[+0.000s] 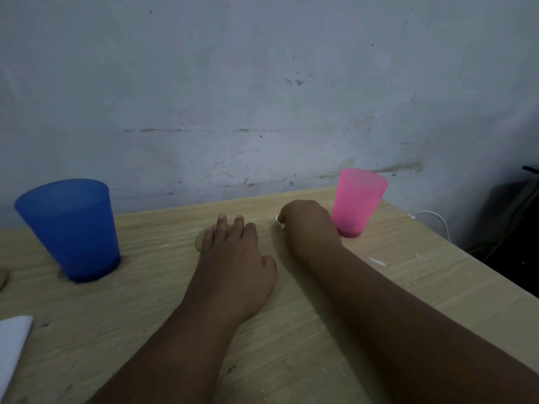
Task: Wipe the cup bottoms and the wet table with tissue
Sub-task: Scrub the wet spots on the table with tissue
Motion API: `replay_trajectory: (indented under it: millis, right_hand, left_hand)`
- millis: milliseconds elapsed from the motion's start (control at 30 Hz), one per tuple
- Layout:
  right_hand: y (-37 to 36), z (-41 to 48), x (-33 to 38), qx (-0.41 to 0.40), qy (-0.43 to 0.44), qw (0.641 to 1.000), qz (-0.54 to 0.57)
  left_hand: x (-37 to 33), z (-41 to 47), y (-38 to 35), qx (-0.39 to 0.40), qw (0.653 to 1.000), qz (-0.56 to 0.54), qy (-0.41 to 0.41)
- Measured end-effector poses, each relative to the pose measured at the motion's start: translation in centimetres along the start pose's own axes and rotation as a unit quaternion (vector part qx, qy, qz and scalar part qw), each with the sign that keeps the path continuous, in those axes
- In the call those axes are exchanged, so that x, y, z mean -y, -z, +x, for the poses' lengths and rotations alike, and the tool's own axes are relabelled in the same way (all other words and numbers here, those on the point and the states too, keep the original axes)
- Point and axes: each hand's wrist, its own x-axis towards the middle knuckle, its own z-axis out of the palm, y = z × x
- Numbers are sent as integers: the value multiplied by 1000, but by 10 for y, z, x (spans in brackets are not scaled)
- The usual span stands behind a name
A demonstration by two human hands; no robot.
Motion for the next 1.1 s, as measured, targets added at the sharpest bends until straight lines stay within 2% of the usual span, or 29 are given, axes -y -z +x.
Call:
replay_trajectory:
  millis: [233,367,467,633,700,900,1100]
  right_hand:
    - [7,-17,-9,30,146,987,53]
    - [14,-24,-15,38,170,983,54]
    - [8,-19,-13,20,145,989,21]
    - [2,-6,-24,40,16,998,36]
    - [5,-17,-24,5,-7,1000,24]
    - [8,-50,-9,-66,67,995,-20]
    - [10,-78,-2,-29,115,992,34]
  left_hand:
    - [1,1,0,1,1000,-4,0]
    - [2,0,-2,1,1000,-7,-6]
    - [2,1,-2,1,1000,-5,-8]
    - [2,1,-3,-2,1000,-9,-13]
    - [2,0,-2,0,1000,-11,-15]
    - [3,1,1,2,1000,-21,-21]
    - [7,-5,4,-30,998,-49,-31]
